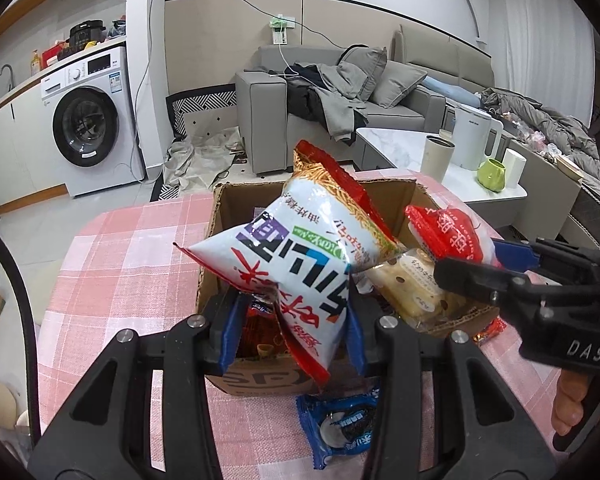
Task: Organize snacks
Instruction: 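Open both grippers to drop the bags into the box, then withdraw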
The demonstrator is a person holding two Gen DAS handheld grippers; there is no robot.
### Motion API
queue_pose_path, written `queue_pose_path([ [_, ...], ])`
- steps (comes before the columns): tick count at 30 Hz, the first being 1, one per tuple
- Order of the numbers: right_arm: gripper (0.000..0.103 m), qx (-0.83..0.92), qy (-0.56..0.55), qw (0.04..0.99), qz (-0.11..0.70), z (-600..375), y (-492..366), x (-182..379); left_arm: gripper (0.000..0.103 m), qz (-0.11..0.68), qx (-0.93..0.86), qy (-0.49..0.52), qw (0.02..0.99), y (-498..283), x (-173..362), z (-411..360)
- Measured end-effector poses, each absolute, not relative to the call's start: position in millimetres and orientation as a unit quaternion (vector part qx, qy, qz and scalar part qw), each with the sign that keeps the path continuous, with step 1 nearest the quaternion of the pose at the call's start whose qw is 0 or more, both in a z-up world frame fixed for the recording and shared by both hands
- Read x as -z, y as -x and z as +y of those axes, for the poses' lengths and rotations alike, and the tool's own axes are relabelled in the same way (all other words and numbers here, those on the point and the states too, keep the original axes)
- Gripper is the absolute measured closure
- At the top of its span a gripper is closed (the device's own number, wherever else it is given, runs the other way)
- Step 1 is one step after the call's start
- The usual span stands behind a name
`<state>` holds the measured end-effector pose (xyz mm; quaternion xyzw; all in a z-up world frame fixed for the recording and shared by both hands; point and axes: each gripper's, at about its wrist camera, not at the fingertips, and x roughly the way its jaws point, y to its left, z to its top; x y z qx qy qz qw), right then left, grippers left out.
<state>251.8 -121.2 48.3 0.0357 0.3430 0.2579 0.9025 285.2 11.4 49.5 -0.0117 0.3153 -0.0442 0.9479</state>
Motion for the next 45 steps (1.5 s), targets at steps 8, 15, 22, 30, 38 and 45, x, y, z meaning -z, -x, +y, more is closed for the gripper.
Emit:
queue_pose_path([
  [8,0.041,-0.264,-0.017,0.903,0.339,-114,-249,-49,0.061,0.331,0.038,0.008,0.943,-295,-43,9],
  [15,0.017,-0.251,0.021,0.917,0.31,-112,-235,-53,0.029,0.309,0.039,0.011,0.95,-285,-50,12],
  [22,0.004,-0.243,0.025,0.921,0.303,-122,-228,-54,0.017,0.3,0.033,0.01,0.953,-263,-62,22],
  [30,0.001,-0.236,0.023,0.926,0.295,-137,-217,-56,0.001,0.291,0.012,0.025,0.956,-230,-63,40],
  [38,0.001,-0.228,0.016,0.928,0.295,-152,-209,-48,0.001,0.293,0.006,0.016,0.956,-206,-48,30],
  [45,0.001,-0.219,0.005,0.93,0.295,-168,-208,-35,0.001,0.287,0.012,0.015,0.958,-194,-30,17],
])
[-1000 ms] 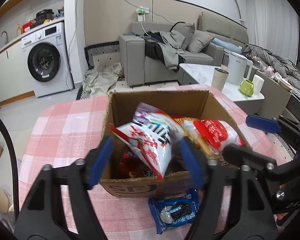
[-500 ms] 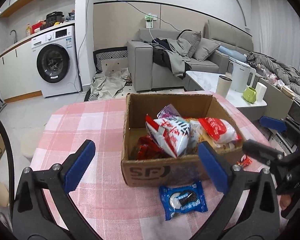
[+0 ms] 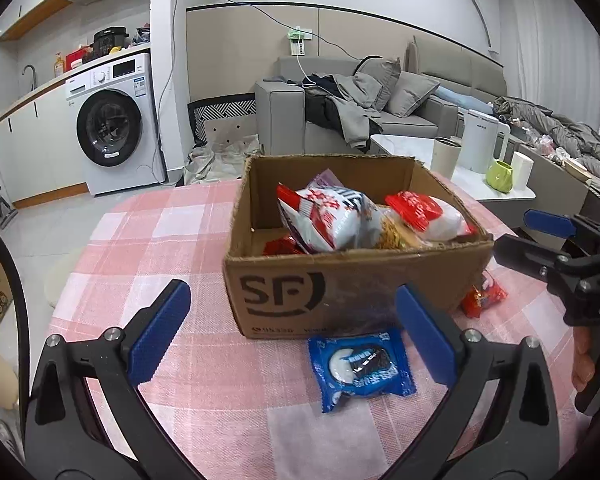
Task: Organize snacks
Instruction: 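Open both grippers to drop the bags into the box, then withdraw, then move the left gripper to the blue Oreo pack while the right gripper approaches the red Oreo pack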
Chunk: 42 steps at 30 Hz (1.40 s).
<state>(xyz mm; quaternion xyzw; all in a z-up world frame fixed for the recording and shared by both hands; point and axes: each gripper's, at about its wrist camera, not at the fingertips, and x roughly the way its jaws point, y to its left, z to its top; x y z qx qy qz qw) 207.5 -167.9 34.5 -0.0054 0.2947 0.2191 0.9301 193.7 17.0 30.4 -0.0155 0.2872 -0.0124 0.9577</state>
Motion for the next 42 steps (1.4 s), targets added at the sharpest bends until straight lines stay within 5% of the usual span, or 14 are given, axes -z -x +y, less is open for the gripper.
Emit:
queue_pose_path([
  [7,0.001,-0.206,-0.004,0.939,0.275,-187,-207,-26,0.001,0.295,0.021,0.026,0.955,-194,-14,11],
  [42,0.001,-0.181,0.021,0.88,0.438,-200,-251,51,0.001,0.359,0.053,0.009,0.932,-209,32,-3],
])
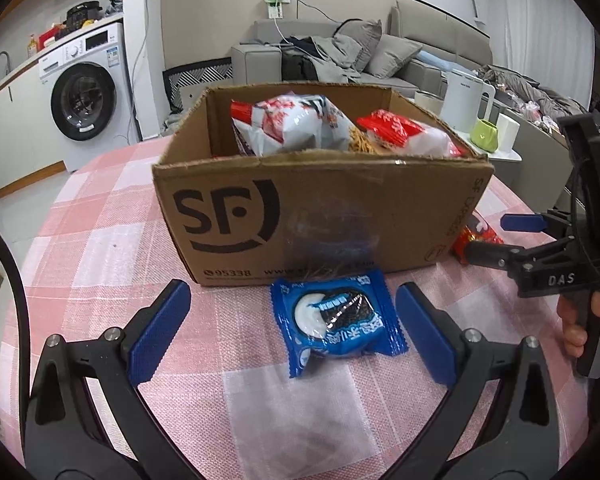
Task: Organize snacks
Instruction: 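Move the left gripper to the blue Oreo pack while the right gripper approaches the red Oreo pack, then grasp the blue Oreo pack with the left gripper while the right gripper grasps the red Oreo pack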
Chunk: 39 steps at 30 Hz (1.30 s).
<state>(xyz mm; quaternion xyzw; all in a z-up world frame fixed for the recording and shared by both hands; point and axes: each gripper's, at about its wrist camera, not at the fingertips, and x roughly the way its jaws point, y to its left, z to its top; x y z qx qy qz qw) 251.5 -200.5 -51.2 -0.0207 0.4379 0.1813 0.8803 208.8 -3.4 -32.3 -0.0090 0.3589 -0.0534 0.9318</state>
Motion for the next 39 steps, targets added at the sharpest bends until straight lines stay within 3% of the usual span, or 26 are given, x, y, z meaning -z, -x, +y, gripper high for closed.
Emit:
queue_pose_path([
  [9,0.008,-0.184,0.006,0.877,0.444,-203,-258,56,0.001,0.388,0.072,0.004,0.919,-214,48,-14],
  [18,0.022,-0.188,0.017,0.879,0.438,-196,-258,58,0.001,0.414,0.078,0.024,0.907,-226,61,-18],
  [21,0.032,-0.193,0.022,0.879,0.435,-194,-256,58,0.001,0.415,0.08,0.02,0.906,-228,64,-21],
  [24,0.048,-0.204,0.023,0.878,0.433,-193,-254,57,0.001,0.416,0.08,0.017,0.905,-227,66,-24],
  [32,0.052,-0.214,0.026,0.877,0.429,-193,-250,55,0.001,0.419,0.088,0.007,0.904,-227,66,-36],
  [35,0.052,-0.213,0.024,0.878,0.429,-193,-250,55,0.009,0.422,0.093,0.003,0.902,-228,67,-42],
  [39,0.052,-0.213,0.022,0.878,0.429,-194,-250,54,0.03,0.436,0.106,0.007,0.894,-231,72,-46],
])
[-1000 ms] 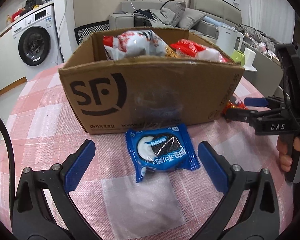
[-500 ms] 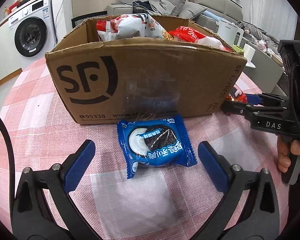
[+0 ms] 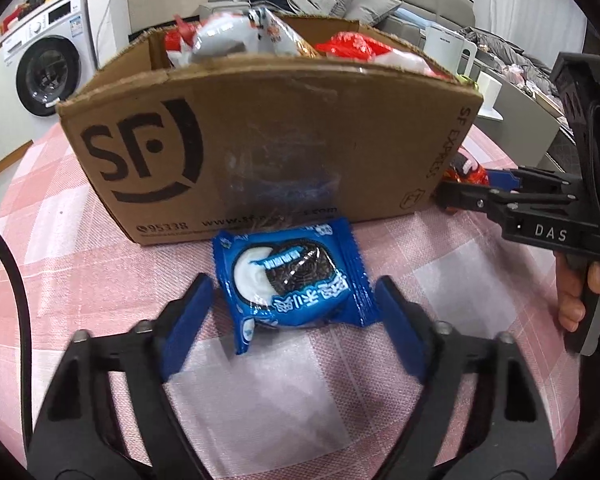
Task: Organize snacks
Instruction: 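Grasp the blue Oreo pack with the left gripper while the right gripper grasps the red Oreo pack, then lift both Oreo packs and carry them over the cardboard box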
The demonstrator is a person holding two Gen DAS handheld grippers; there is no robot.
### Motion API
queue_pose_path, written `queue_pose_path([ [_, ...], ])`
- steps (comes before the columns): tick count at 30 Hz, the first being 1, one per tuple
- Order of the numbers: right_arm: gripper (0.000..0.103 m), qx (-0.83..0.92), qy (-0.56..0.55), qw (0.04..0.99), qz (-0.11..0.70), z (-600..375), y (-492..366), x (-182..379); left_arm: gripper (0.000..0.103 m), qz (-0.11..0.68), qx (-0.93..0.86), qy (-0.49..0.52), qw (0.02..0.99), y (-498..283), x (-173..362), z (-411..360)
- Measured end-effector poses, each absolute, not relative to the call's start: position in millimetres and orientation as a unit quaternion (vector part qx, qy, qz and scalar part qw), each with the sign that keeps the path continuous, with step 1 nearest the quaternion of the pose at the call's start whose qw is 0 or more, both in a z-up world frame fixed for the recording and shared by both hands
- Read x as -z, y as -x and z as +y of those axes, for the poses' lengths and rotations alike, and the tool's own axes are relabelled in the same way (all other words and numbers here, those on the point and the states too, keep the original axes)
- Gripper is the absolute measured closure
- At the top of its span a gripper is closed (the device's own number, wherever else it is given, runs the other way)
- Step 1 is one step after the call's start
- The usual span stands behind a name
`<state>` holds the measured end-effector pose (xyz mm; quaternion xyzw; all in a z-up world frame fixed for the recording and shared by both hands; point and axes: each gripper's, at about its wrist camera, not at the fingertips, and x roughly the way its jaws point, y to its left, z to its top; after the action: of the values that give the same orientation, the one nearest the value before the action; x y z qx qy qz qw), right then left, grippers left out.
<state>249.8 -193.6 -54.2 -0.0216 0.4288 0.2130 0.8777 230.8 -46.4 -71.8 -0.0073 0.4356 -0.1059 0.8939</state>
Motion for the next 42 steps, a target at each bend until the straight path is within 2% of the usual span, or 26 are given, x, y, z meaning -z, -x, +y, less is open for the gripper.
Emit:
queue_pose_path([
  [3,0.052,-0.214,0.022,0.878,0.427,-194,-250,53,0.041,0.43,0.114,0.009,0.896,-229,71,-48],
  [4,0.052,-0.215,0.022,0.878,0.427,-194,-250,53,0.049,0.426,0.114,0.01,0.897,-229,70,-47],
  [10,0.052,-0.216,0.021,0.88,0.422,-194,-248,49,0.056,0.422,0.125,0.018,0.898,-228,67,-47],
  [19,0.052,-0.217,0.017,0.883,0.417,-199,-245,44,0.061,0.416,0.132,0.015,0.899,-221,60,-43],
  [42,0.052,-0.215,-0.004,0.903,0.373,-215,-232,5,0.061,0.381,0.164,0.027,0.909,-188,18,-19],
])
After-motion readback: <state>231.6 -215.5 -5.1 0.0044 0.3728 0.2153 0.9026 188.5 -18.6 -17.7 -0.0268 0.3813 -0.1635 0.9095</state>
